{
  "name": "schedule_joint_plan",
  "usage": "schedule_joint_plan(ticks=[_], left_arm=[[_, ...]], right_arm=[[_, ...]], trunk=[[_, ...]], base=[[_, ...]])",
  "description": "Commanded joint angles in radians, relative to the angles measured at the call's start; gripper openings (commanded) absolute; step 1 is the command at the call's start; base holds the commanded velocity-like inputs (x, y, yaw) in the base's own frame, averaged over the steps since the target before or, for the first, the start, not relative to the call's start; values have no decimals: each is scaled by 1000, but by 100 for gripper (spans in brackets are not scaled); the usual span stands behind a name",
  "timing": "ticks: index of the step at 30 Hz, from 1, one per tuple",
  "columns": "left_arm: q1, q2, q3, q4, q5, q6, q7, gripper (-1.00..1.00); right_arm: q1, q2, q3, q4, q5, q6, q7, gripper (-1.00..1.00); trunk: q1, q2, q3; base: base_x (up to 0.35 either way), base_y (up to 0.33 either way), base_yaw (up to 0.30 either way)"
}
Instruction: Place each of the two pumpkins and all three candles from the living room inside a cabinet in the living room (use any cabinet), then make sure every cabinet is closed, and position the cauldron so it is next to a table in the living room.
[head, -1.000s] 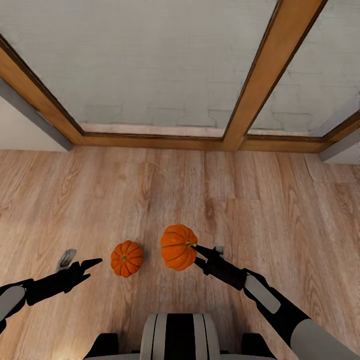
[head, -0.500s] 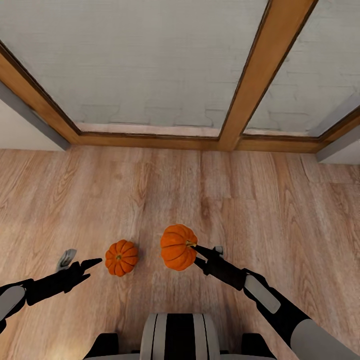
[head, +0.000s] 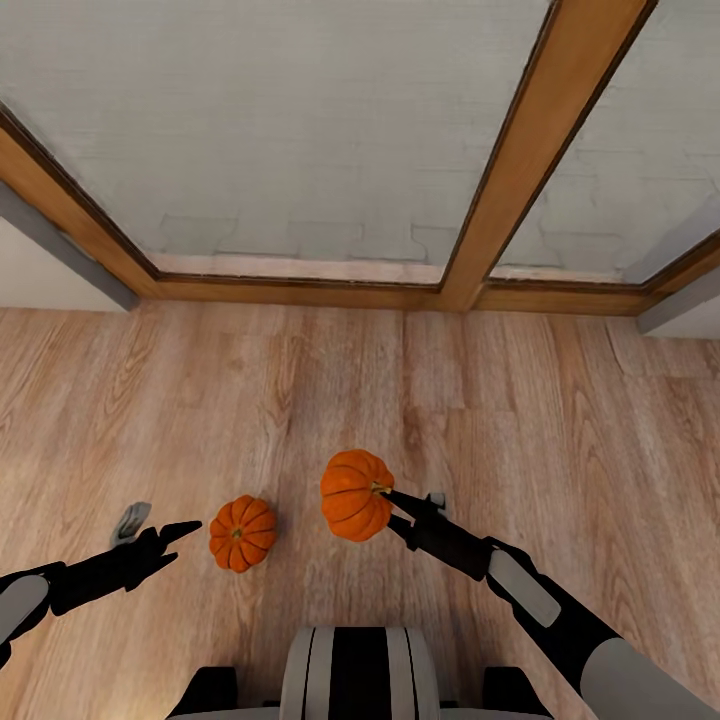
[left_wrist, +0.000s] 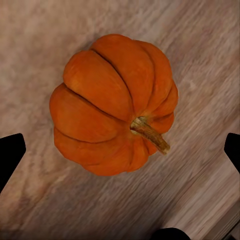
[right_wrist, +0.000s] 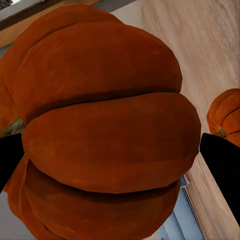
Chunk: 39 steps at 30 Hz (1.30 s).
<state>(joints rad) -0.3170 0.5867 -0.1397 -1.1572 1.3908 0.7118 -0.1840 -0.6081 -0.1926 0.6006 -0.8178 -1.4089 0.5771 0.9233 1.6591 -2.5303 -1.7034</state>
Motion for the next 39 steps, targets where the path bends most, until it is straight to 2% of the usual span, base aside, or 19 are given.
schedule_joint_plan(ticks=[1, 7, 13, 15, 17, 18, 19, 20, 22, 24, 28, 35, 39], left_arm=[[-1, 1, -1, 1, 1, 2, -3, 100], [-1, 1, -1, 1, 1, 2, -3, 100], [-1, 1, -1, 1, 1, 1, -2, 100], [-1, -1, -4, 1, 1, 0, -2, 100], [-1, -3, -6, 1, 1, 0, -1, 100], [-1, -6, -7, 1, 1, 0, 0, 100], [-1, -8, -8, 1, 1, 0, 0, 100], [-1, -10, -8, 1, 1, 0, 0, 100], [-1, -10, -9, 1, 1, 0, 0, 100], [-1, -11, -9, 1, 1, 0, 0, 100], [-1, -12, -9, 1, 1, 0, 0, 100], [-1, -13, -9, 1, 1, 0, 0, 100], [-1, -13, -9, 1, 1, 0, 0, 100]], right_arm=[[-1, -1, 4, 0, -11, 7, 0, -100], [-1, -1, 4, 0, -11, 7, -1, -100], [-1, -4, 6, -2, -11, 7, 2, -100], [-1, -6, 8, -30, -11, 12, 8, -100], [-1, -7, 8, -104, -11, 17, 8, -100], [1, -16, 6, -199, -11, 19, -1, -100], [3, -36, 6, -266, -10, 19, -15, -100], [4, -86, 6, -353, -4, 17, -54, -100], [5, -148, 7, -436, 0, 12, -110, -100], [5, -181, 7, -488, 3, 9, -145, -100], [5, -196, 6, -515, 1, 7, -157, -100], [5, -197, 7, -517, 3, 6, -164, -100], [5, -196, 7, -516, 5, 7, -167, -100]], trunk=[[0, 0, 0], [0, 0, 0], [3, -2, -24], [3, -2, -31], [4, -3, -39], [5, -3, -43], [5, -3, -47], [6, -3, -51], [7, -4, -58], [7, -4, -66], [9, -5, -82], [12, -7, -109], [13, -7, -113]], base=[[6, 2, 0], [1, 0, 0], [0, 0, 0], [0, 0, 0], [0, 0, 0], [0, 0, 0], [0, 0, 0], [0, 0, 0], [0, 0, 0], [0, 0, 0], [0, 0, 0], [0, 0, 0], [0, 0, 0]])
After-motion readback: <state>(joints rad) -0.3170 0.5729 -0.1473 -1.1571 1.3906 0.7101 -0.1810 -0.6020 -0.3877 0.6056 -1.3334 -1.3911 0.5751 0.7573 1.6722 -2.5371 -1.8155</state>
